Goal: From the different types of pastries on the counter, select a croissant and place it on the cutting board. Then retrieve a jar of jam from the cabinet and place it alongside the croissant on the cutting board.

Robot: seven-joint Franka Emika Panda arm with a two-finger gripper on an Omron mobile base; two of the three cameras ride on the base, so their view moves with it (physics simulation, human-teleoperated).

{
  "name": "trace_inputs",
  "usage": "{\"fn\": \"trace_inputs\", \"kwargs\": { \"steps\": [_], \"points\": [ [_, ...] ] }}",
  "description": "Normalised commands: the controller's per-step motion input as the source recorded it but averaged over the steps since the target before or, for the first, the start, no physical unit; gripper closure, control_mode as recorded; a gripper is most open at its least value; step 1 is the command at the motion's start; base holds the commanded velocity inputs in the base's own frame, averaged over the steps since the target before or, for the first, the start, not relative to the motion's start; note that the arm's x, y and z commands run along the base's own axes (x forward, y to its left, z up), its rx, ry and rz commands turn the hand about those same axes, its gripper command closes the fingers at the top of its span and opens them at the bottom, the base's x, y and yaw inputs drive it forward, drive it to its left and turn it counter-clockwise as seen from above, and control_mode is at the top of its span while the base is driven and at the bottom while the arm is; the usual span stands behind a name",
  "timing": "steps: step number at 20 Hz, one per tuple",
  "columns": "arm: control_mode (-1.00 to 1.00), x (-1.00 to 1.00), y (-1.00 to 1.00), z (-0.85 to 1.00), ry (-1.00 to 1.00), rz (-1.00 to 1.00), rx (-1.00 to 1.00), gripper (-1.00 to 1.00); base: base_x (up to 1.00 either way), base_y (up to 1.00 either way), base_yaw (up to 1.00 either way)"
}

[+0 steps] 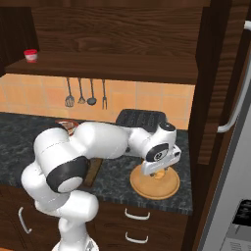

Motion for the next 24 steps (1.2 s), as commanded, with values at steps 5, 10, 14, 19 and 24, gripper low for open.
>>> {"fn": "trace_inputs", "kwargs": {
  "steps": [5, 10, 14, 19, 24],
  "points": [
    [-1.0, -0.4, 0.71, 0.27, -0.1, 0.06, -0.08, 1.0, 0.0, 0.0, 0.0],
    [-1.0, -0.45, 1.0, 0.25, -0.12, 0.1, -0.12, 1.0, 0.0, 0.0, 0.0],
    [-1.0, -0.5, 1.0, 0.32, -0.19, 0.1, -0.12, 1.0, 0.0, 0.0, 0.0],
    [-1.0, -0.16, 1.0, 0.15, -0.13, 0.08, -0.08, 1.0, 0.0, 0.0, 0.0],
    [-1.0, 0.02, 0.81, 0.12, -0.05, 0.05, -0.02, 1.0, 0.0, 0.0, 0.0]
  ]
}}
